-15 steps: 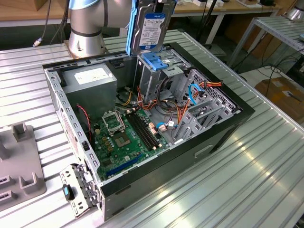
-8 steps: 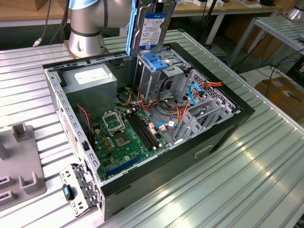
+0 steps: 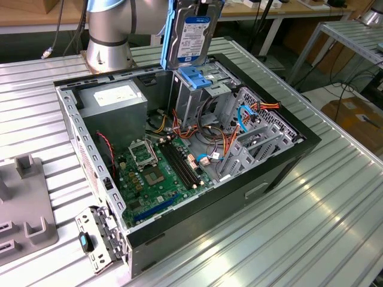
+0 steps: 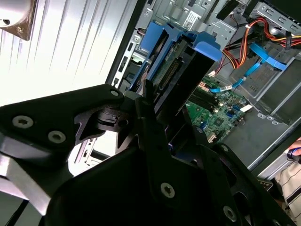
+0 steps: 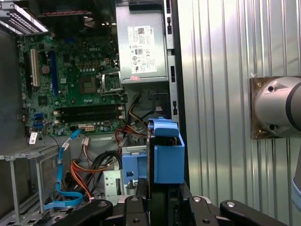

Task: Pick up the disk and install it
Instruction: 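Pick up the disk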

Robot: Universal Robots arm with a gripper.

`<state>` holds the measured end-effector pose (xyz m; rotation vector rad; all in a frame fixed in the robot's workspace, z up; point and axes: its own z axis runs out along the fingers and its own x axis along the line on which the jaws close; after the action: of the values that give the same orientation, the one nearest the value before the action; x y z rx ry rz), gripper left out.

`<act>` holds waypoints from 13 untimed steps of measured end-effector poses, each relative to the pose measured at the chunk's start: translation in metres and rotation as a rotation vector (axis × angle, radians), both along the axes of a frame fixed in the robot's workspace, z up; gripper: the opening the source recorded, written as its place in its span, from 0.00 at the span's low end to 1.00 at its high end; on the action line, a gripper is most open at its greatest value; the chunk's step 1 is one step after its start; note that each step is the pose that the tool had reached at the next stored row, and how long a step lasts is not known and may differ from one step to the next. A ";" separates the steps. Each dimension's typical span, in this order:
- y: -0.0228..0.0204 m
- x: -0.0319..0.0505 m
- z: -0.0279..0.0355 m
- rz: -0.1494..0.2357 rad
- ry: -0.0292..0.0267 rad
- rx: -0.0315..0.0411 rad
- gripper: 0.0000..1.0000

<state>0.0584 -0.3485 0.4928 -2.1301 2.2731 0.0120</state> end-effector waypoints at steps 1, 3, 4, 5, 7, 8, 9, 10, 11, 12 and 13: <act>0.0000 0.0009 0.0000 0.000 0.0000 0.0000 0.35; 0.0000 0.0034 0.0000 0.000 0.0000 -0.0001 0.35; 0.0000 0.0045 0.0000 0.000 0.0000 -0.0001 0.35; 0.0000 0.0063 0.0000 0.000 0.0000 0.0000 0.35; 0.0000 0.0092 0.0000 0.000 0.0000 -0.0001 0.35; 0.0000 0.0105 0.0000 0.000 0.0000 0.0000 0.35; 0.0000 0.0116 0.0000 0.000 0.0000 0.0000 0.35; 0.0000 0.0127 0.0000 0.000 0.0000 0.0000 0.35; 0.0000 0.0136 0.0000 0.000 0.0000 -0.0001 0.35; 0.0000 0.0145 0.0000 0.000 0.0000 -0.0001 0.35; 0.0000 0.0150 0.0000 0.000 0.0000 -0.0001 0.35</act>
<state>0.0734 -0.3485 0.4929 -2.1303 2.2731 0.0119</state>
